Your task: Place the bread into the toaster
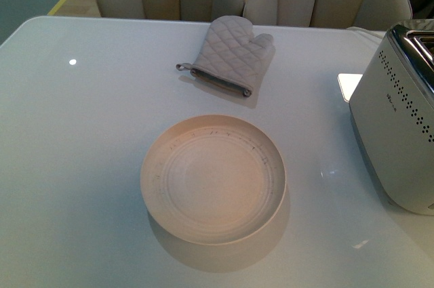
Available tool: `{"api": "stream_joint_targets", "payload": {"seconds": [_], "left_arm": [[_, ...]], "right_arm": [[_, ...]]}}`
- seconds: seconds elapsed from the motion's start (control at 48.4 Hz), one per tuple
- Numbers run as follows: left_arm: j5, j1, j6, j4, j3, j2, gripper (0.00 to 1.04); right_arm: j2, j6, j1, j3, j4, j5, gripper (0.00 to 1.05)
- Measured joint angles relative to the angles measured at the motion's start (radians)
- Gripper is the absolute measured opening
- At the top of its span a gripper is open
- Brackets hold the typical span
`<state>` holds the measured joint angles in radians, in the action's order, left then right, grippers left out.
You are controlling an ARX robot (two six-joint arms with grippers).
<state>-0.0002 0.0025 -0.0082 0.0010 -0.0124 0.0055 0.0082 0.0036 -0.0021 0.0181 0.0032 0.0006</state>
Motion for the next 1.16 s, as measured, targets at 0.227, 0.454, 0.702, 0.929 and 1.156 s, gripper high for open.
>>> {"api": "stream_joint_targets", "payload": {"seconds": [0.227, 0.454, 0.702, 0.929, 1.156], "left_arm": [[0.0, 0.0, 0.0, 0.0, 0.0, 0.0, 0.98], [0.0, 0.0, 0.0, 0.0, 0.0, 0.0, 0.98], [0.0, 0.0, 0.0, 0.0, 0.0, 0.0, 0.98], [0.0, 0.0, 0.0, 0.0, 0.0, 0.0, 0.98], [0.0, 0.0, 0.0, 0.0, 0.0, 0.0, 0.98]], "right_arm": [[-0.002, 0.0, 0.0, 0.0, 0.0, 0.0, 0.25], [-0.002, 0.0, 0.0, 0.0, 0.0, 0.0, 0.6], [-0.002, 0.0, 0.0, 0.0, 0.0, 0.0, 0.97], [-0.002, 0.0, 0.0, 0.0, 0.0, 0.0, 0.96], [-0.002, 0.0, 0.0, 0.0, 0.0, 0.0, 0.96]]}}
